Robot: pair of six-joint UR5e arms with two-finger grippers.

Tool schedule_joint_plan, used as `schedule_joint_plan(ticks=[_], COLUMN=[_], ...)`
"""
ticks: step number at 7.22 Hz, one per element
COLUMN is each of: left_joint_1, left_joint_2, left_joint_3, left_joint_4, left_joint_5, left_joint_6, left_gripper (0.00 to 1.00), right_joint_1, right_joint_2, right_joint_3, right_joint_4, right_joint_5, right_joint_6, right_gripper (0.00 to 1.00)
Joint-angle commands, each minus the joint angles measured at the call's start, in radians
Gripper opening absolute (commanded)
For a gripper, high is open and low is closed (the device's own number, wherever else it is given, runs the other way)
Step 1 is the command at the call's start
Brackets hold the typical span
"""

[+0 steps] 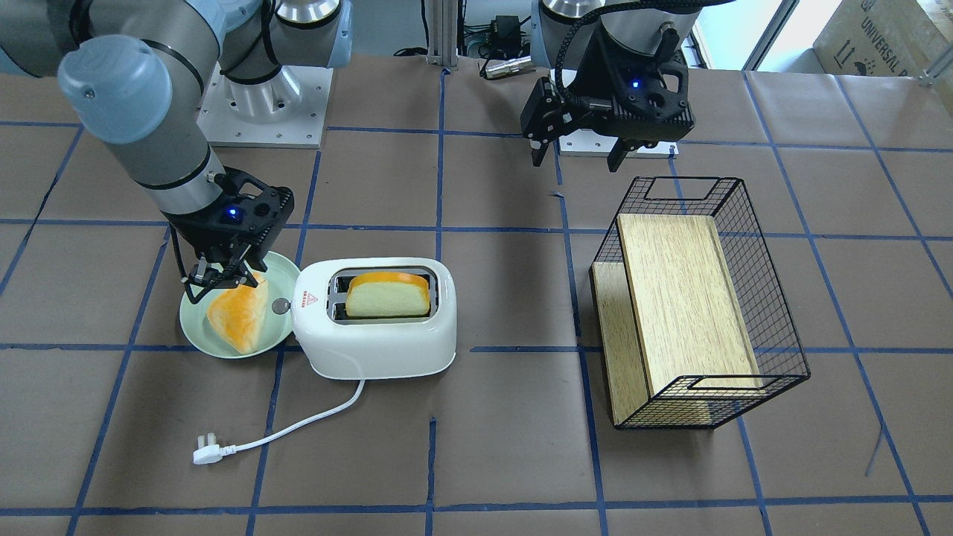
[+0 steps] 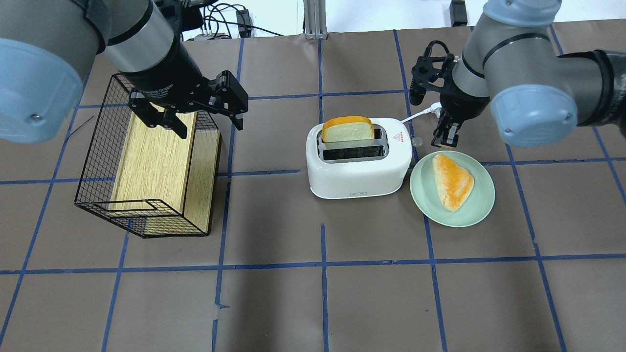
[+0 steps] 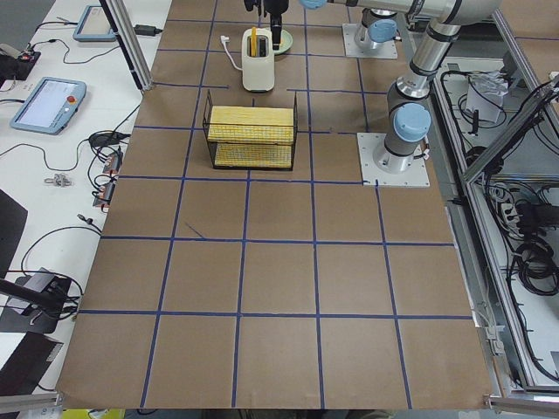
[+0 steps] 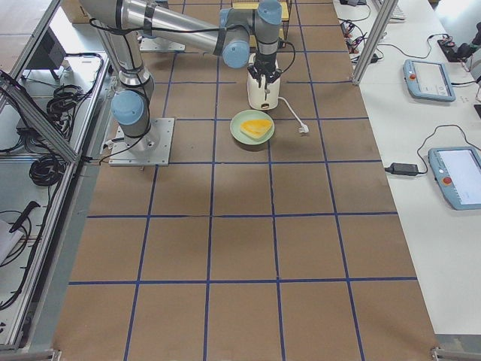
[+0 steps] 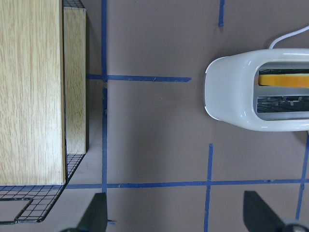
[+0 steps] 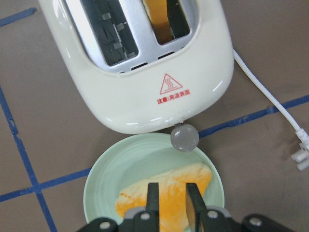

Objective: Press toaster with right arm
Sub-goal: 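Move the right gripper down to the toaster's lever near the plate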

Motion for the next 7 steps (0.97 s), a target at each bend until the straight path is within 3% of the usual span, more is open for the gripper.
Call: schedule_joint_plan(ticks=[1,7], left_joint_1=[0.001,0.001], left_joint_2=[0.000,0.000], left_joint_3=[0.000,0.000], left_joint_4=[0.000,0.000], left_joint_5=[0.000,0.000], left_joint_6=[-0.001,-0.001], left_gripper=[1.00,1.00], right_joint_1=[-0.001,-0.001], right_joint_2=[0.033,0.085], right_joint_3=[0.029,0.032], right_joint_4=[-0.061,-0.097], right_joint_5=[0.016,0.054], right_joint_6=[-0.073,-0.145], right_gripper=[0.30,0.30])
